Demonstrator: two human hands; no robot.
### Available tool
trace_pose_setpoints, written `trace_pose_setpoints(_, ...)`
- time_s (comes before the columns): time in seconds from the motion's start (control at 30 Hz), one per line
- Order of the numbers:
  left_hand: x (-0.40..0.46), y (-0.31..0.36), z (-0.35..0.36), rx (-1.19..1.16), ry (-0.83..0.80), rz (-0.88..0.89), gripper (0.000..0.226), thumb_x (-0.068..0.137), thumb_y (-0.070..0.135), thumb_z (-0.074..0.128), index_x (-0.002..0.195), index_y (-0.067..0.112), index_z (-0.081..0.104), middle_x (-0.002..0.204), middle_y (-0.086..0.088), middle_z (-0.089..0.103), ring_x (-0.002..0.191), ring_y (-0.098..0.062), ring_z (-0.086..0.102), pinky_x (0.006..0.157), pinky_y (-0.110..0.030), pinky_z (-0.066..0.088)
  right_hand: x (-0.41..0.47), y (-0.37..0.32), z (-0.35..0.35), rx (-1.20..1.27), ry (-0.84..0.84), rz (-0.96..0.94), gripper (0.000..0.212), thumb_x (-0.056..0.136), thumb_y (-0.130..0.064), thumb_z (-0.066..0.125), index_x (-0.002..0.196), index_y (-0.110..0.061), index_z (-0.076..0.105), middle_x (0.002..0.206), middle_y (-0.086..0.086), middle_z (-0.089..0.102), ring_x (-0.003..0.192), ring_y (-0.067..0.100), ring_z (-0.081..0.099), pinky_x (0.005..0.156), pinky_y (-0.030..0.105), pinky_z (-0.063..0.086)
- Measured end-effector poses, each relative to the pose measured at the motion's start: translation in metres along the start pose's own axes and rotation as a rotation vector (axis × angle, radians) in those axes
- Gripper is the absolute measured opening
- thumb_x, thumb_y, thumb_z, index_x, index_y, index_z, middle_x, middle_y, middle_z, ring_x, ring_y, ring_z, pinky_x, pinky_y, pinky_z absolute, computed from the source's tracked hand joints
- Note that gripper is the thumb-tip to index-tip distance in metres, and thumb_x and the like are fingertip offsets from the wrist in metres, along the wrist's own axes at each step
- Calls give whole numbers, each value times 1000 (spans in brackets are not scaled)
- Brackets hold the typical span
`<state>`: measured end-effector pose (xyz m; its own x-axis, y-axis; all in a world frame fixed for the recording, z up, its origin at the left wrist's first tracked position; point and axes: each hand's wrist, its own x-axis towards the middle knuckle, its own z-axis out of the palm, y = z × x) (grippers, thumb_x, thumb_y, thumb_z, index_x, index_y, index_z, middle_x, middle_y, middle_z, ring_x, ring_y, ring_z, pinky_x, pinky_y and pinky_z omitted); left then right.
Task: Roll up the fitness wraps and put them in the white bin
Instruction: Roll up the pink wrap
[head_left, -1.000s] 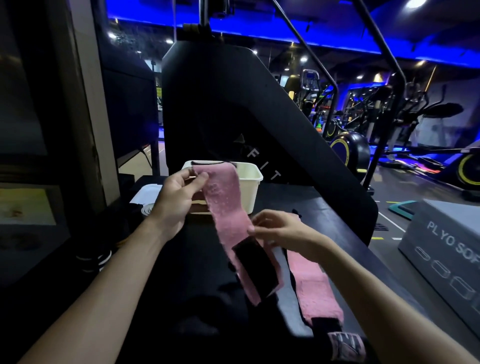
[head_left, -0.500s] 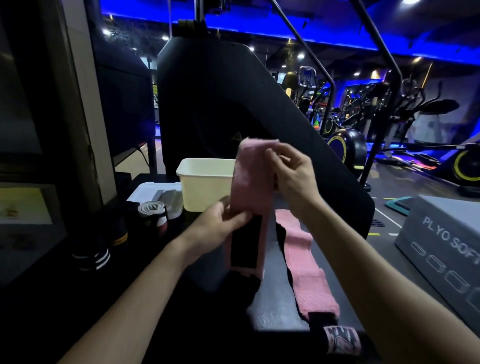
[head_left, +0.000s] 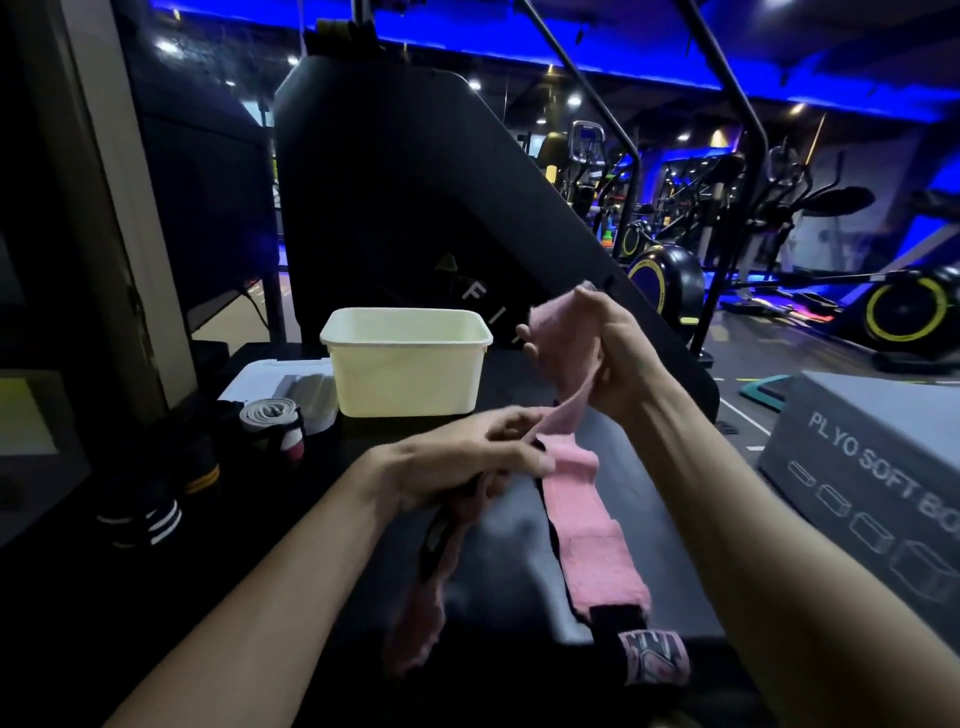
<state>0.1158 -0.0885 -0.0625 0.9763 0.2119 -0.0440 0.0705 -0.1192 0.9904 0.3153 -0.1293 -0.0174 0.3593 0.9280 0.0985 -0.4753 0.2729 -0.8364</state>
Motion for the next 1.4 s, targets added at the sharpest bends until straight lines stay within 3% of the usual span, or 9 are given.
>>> trace_pose_setpoints(0.17, 11, -5, 6, -336, -72, -173, 44, 89, 38, 48, 102, 3, 72, 87, -11, 66, 68, -21, 61, 61, -35, 54, 13, -8, -29, -215, 387, -182, 20, 98, -20, 54, 80, -15, 60, 68, 3, 57, 61, 13, 52, 50, 21, 42)
trace_pose_setpoints(0.43, 52, -25, 22, -556, -238, -195, 54, 102, 32, 33, 118, 4, 75, 115, -25, 72, 105, -34, 69, 98, -38, 54, 58, -24, -66, -451, 553, -312, 16, 89, -5, 62, 84, -17, 72, 59, -6, 62, 48, 5, 55, 52, 22, 48)
trace_pose_setpoints(0.53, 75, -48, 25, -596, -101, -159, 49, 107, 29, 35, 138, -1, 59, 124, -20, 71, 105, -34, 72, 95, -41, 58, 94, -5, -86, -551, 492, -258, 19, 90, -7, 64, 102, -11, 78, 76, -3, 73, 66, 5, 67, 71, 19, 56)
trace_pose_setpoints(0.67, 101, -77, 24, -648, 129, -213, 51, 106, 34, 45, 136, -4, 59, 127, -25, 68, 115, -40, 68, 103, -49, 53, 146, 31, -115, -1107, 516, -34, 56, 76, -63, 57, 123, -37, 73, 132, -4, 67, 131, 31, 53, 119, 44, 34)
trace_pose_setpoints(0.87, 113, -123, 28, -576, 231, -291, 23, 99, 27, 62, 108, 6, 64, 97, -12, 72, 90, -28, 72, 90, -43, 60, 157, 89, -142, -1731, 200, 447, 88, 84, -87, 20, 150, -36, 45, 165, 6, 24, 151, 40, 17, 122, 60, 15)
trace_pose_setpoints(0.97, 115, -126, 28, -458, 284, -312, 27, 102, 22, 57, 77, 22, 48, 57, 3, 42, 40, -10, 38, 37, -18, 29, 148, 92, -156, -1830, 158, 329, 52, 88, -67, 55, 130, -36, 61, 150, 7, 35, 140, 41, 34, 115, 51, 31)
trace_pose_setpoints(1.13, 112, -118, 28, -452, 267, -319, 28, 101, 25, 61, 76, 24, 48, 60, 2, 42, 48, -13, 40, 43, -22, 30, 127, 72, -163, -1712, 168, 146, 54, 88, -34, 70, 136, -13, 63, 133, 16, 59, 107, 23, 61, 91, 26, 45)
trace_pose_setpoints(1.27, 105, -106, 33, -561, 270, -269, 17, 98, 22, 64, 109, 9, 66, 101, -15, 68, 94, -29, 65, 79, -36, 56, 78, 55, -151, -1617, 210, 53, 36, 90, -31, 71, 121, -12, 70, 113, 5, 72, 104, 22, 67, 88, 29, 50)
trace_pose_setpoints(1.4, 94, -93, 50, -557, 305, -204, 20, 105, 17, 54, 94, 6, 68, 77, -6, 68, 56, -12, 66, 49, -21, 51, 5, 47, -140, -1522, 194, 93, 18, 89, -33, 73, 91, -18, 64, 77, 0, 72, 66, 17, 67, 55, 30, 55)
